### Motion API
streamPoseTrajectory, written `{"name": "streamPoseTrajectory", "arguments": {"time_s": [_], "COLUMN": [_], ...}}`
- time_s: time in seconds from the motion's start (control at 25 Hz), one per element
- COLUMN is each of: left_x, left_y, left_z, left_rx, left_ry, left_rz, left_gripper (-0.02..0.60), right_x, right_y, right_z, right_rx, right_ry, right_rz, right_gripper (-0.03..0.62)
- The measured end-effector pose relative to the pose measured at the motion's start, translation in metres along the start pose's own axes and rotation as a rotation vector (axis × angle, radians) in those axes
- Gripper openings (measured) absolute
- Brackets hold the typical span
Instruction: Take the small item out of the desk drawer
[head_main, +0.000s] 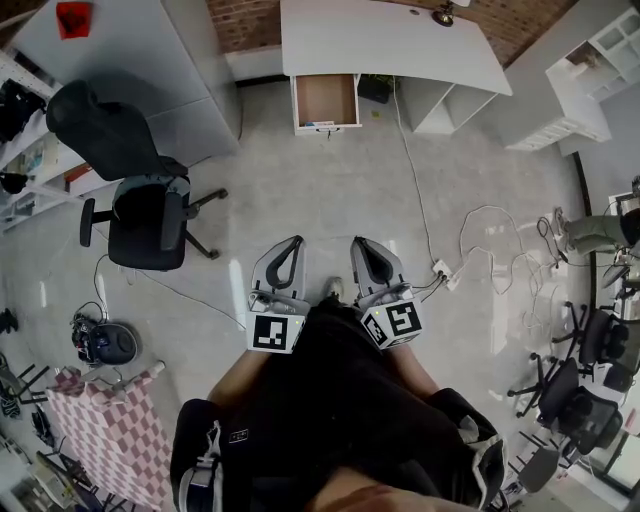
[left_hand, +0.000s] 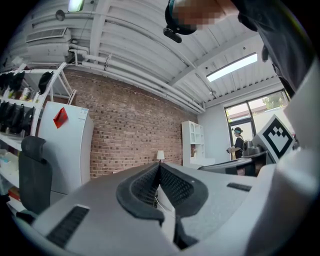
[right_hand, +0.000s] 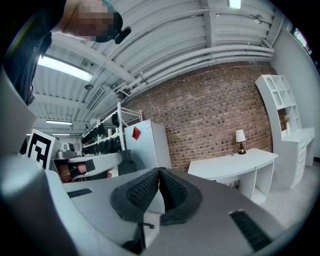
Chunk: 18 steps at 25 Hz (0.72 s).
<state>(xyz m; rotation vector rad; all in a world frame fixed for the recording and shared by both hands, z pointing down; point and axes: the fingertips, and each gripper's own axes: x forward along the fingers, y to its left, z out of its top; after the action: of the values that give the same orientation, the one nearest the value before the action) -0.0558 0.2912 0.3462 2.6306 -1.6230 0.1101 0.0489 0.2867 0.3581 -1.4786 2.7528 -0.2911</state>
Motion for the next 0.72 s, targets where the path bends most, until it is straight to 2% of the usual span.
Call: {"name": "streamPoseTrajectory", "arguments": {"time_s": [0.4, 0.72], "left_x": [0.034, 0.06], "left_y": [-0.036, -0.047], "left_z": [0.0, -0.003], "left_rx": [0.003, 0.08], "left_ry": [0.011, 0.037], "left_rz": [0.027, 0.088], "left_gripper": [0.008, 0.008], "right_x": [-0.013, -0.007], "right_y": [-0.044, -0.082], "right_z": [-0.001, -0.008], "right_rx": [-0.024, -0.004], "right_ry": [0.015, 0.022], "right_rz": [0.046, 0.102], "right_gripper": [0.026, 0.026]}}
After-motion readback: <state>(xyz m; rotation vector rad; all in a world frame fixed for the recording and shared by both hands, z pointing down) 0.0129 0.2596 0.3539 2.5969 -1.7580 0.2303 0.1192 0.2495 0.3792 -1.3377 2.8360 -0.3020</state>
